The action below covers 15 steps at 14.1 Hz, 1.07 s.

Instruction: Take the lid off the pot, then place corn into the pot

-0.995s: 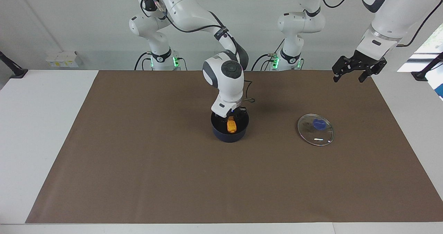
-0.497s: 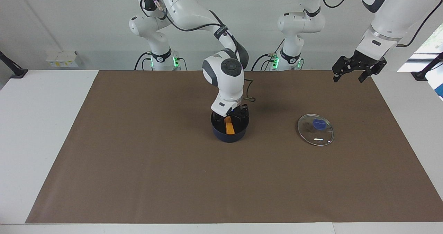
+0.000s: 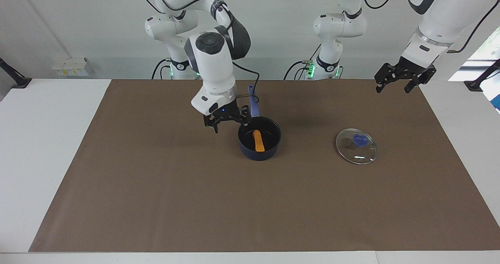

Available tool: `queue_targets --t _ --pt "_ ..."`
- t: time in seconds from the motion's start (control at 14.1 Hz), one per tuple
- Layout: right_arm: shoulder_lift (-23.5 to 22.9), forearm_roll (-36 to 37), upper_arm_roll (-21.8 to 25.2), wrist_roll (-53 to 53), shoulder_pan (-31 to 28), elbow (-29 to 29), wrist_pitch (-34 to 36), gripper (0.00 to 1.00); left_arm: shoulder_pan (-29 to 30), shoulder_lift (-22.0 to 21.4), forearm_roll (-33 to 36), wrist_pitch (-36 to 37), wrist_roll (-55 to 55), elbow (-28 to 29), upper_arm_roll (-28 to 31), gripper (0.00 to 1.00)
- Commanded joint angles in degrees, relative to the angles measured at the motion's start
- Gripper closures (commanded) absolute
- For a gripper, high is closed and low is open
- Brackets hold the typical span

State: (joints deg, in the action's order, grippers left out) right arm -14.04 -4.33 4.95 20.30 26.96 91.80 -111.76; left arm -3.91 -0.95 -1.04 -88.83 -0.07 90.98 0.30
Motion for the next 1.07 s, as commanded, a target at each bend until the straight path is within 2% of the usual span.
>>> queue_targets --t 0.0,0.43,0.71,0.99 --pt "4.0 0.2 -0.7 -2.8 -3.8 -0.2 4.0 0.0 -0.1 -1.1 -0.4 0.6 0.0 0.7 0.1 0.0" --pt "13.2 0.1 -0.6 -8.8 -12.6 -0.4 15.4 0.0 -0.4 -1.1 -0.4 0.5 0.0 0.7 0.1 0.0" --pt "15.6 0.2 -0.5 -11.0 -17.1 -3.1 22.0 0.0 -0.3 -1.1 -0.4 0.5 0.0 1.0 0.1 0.0" --pt "17.5 0.2 2.8 -15.2 -19.2 -3.5 25.3 0.0 0.0 -1.2 -0.4 0.6 0.0 1.2 0.1 0.0"
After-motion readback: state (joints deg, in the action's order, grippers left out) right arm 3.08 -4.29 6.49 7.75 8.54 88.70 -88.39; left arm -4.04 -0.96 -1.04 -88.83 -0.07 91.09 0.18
